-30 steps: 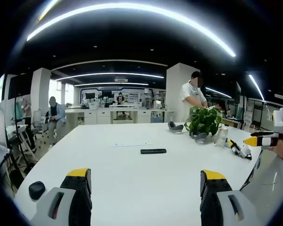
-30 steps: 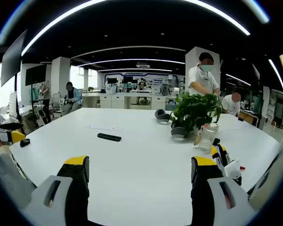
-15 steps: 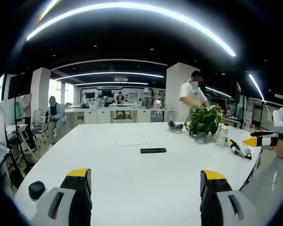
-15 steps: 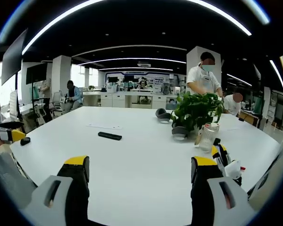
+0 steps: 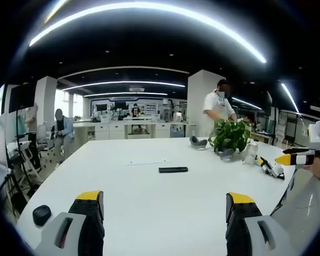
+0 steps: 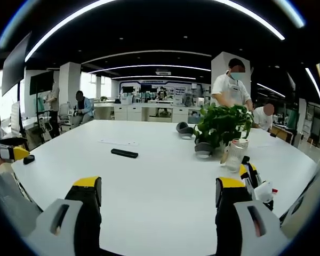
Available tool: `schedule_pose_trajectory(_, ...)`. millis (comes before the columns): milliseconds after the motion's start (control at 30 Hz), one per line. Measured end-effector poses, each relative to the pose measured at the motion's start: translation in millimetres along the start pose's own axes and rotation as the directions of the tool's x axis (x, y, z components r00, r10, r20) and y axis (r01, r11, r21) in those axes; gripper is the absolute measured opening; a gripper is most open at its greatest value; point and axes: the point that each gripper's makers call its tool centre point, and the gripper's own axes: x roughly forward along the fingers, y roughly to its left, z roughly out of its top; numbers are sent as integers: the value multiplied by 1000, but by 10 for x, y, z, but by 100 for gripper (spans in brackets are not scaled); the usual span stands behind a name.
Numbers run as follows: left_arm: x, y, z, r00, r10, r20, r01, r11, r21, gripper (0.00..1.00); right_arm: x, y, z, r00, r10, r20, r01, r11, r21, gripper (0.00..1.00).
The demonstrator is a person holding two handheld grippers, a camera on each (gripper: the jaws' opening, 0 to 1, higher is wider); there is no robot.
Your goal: Press the specified remote control buttons in sequence, fully releasing each button before pressing the next.
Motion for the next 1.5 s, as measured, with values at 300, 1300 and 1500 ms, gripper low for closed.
schedule_pose_trajectory(300, -8, 16, 5, 1000, 8, 3, -8, 1000, -6, 99, -3, -10, 2, 1000, -1, 3, 1, 1000, 3, 92)
schedule_pose_trajectory(1300, 0, -11, -17, 1000, -7, -14, 7, 1000, -10, 99, -1, -3, -2, 1000, 2, -6, -2, 1000, 0, 91)
schedule_pose_trajectory(1500, 6, -28, -18, 1000, -17, -18, 17, 1000, -10, 99, 4, -19, -5, 1000, 2, -3, -2, 1000, 1, 91)
